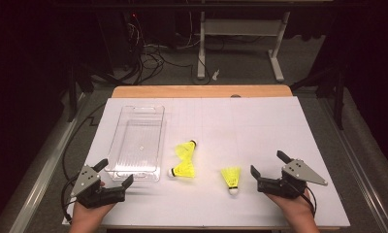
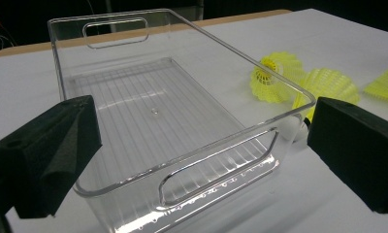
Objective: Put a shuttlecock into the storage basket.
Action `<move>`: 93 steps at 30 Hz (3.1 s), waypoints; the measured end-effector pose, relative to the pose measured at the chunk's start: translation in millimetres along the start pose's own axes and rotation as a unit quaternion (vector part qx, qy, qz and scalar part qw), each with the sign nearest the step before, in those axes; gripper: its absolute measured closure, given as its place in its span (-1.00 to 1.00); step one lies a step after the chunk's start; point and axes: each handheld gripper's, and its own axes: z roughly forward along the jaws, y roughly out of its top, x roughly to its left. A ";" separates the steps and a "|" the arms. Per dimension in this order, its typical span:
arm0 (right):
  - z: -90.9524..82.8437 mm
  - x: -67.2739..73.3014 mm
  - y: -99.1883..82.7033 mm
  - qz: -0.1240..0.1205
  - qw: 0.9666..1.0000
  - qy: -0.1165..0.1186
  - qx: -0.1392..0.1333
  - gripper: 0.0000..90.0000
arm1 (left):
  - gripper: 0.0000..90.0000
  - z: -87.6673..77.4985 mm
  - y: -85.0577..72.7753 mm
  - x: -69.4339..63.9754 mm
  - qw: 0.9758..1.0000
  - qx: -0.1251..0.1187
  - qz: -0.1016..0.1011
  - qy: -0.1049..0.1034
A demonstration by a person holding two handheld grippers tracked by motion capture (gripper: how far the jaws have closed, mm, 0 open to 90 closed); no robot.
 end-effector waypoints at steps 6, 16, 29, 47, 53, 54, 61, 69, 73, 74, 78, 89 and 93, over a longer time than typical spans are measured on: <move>-4.4 -0.2 0.7 -0.005 1.000 -0.004 -0.009 -1.00 | -1.00 0.2 0.1 -2.7 1.000 0.000 0.002 -0.004; -3.2 -1.6 3.0 0.014 1.000 -0.011 -0.024 -1.00 | -0.99 1.4 0.8 -3.4 1.000 0.002 0.002 -0.008; -5.6 -0.2 9.6 0.010 0.999 0.006 -0.039 -1.00 | -0.99 -0.5 2.7 -3.2 1.000 0.006 0.004 -0.008; -5.8 -4.9 3.9 0.022 0.999 0.001 -0.025 -1.00 | -0.98 -14.5 11.7 -10.9 1.000 0.024 0.014 0.004; -6.5 -4.4 3.4 0.026 0.999 0.000 -0.023 -1.00 | -0.98 -18.7 17.0 -12.2 0.998 0.066 0.018 -0.006; -6.5 -4.3 3.4 0.026 0.999 0.000 -0.022 -1.00 | -0.99 -18.9 17.5 -12.3 0.997 0.074 0.019 -0.008; -7.0 -4.6 3.1 0.024 0.999 -0.002 -0.021 -1.00 | -0.98 -17.5 14.3 -11.4 0.992 0.122 0.013 -0.016; -9.1 -6.9 2.6 0.030 0.999 -0.004 -0.022 -1.00 | -0.98 -15.4 6.4 -8.6 0.988 0.156 0.005 -0.009; -8.3 -6.8 2.6 0.031 0.999 -0.002 -0.020 -1.00 | -0.98 -12.6 3.6 -7.8 0.985 0.173 -0.002 -0.014; -8.2 -6.8 2.5 0.032 0.999 -0.002 -0.019 -1.00 | -0.98 -11.7 2.8 -7.9 0.984 0.177 -0.003 -0.014; -8.6 -7.3 3.1 0.033 0.999 -0.002 -0.023 -1.00 | -0.98 -8.7 -0.5 -9.6 0.980 0.201 0.004 -0.017; -8.4 -6.4 4.2 0.030 0.999 0.000 -0.028 -1.00 | -0.98 1.9 -2.3 -14.1 0.965 0.261 0.023 -0.027; -8.5 -6.7 4.1 0.030 0.999 -0.001 -0.028 -1.00 | -0.98 6.6 -1.2 -13.7 0.959 0.281 0.016 -0.030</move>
